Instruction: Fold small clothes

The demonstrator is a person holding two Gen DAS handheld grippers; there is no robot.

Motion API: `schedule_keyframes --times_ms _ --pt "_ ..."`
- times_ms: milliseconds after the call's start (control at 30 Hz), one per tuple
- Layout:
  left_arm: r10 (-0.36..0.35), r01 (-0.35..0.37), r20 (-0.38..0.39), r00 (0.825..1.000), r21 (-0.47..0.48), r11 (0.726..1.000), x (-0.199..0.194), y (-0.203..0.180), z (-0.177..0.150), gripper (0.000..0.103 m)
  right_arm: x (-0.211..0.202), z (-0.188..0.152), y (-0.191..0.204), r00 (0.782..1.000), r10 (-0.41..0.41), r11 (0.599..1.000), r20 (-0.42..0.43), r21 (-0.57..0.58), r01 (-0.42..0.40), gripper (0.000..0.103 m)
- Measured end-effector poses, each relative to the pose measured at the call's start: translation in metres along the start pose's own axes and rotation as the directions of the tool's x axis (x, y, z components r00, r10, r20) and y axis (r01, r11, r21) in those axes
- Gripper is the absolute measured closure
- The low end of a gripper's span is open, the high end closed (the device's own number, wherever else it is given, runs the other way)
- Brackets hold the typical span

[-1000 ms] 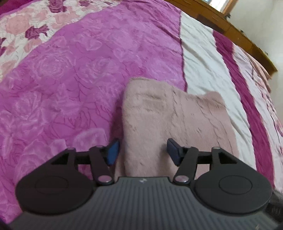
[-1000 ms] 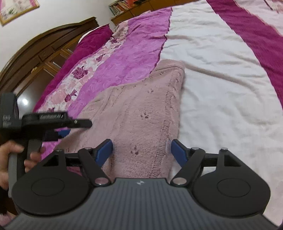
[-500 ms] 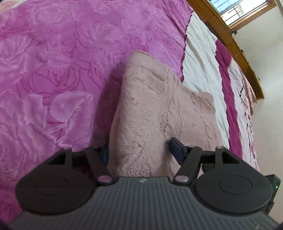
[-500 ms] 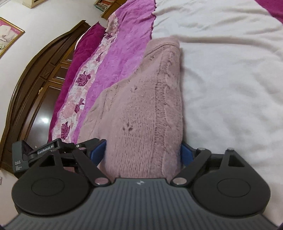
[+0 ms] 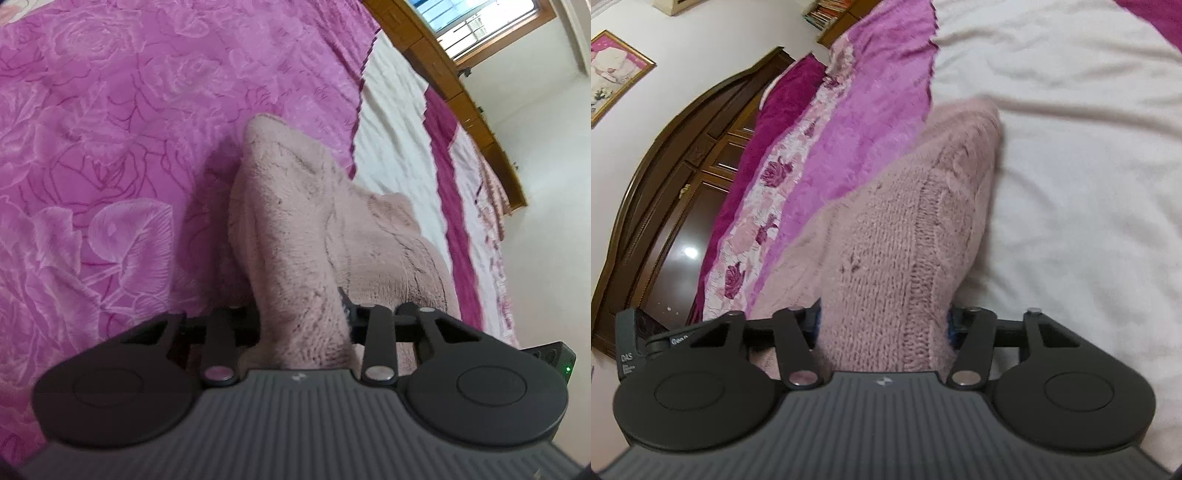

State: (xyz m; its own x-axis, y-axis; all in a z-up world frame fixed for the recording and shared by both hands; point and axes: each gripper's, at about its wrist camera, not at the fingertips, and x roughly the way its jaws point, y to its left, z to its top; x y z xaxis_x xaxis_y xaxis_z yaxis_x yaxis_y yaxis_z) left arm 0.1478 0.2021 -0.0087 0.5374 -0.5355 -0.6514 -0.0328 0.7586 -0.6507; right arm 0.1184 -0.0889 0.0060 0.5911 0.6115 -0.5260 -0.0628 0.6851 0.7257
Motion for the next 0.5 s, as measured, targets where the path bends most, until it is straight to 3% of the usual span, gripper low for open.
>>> schedule_keyframes --times_ms 167,300,500 --pt "-0.093 0.093 0.022 0.995 -0.04 0.995 -0.013 -0.016 -0.001 0.069 -0.026 0.019 0.03 0.999 0.038 0.999 0.034 -0.033 -0.037 0.049" --pt "-0.158 0.159 0.023 0.987 -0.035 0.987 -0.025 -0.04 -0.014 0.069 -0.069 0.024 0.047 0.994 0.068 0.995 0.08 -0.078 -0.062 0.049" --pt "-0.199 0.199 -0.023 0.98 0.019 0.98 -0.037 -0.08 -0.065 0.069 -0.147 0.002 0.028 0.993 0.05 0.998 0.112 -0.039 -0.045 0.049"
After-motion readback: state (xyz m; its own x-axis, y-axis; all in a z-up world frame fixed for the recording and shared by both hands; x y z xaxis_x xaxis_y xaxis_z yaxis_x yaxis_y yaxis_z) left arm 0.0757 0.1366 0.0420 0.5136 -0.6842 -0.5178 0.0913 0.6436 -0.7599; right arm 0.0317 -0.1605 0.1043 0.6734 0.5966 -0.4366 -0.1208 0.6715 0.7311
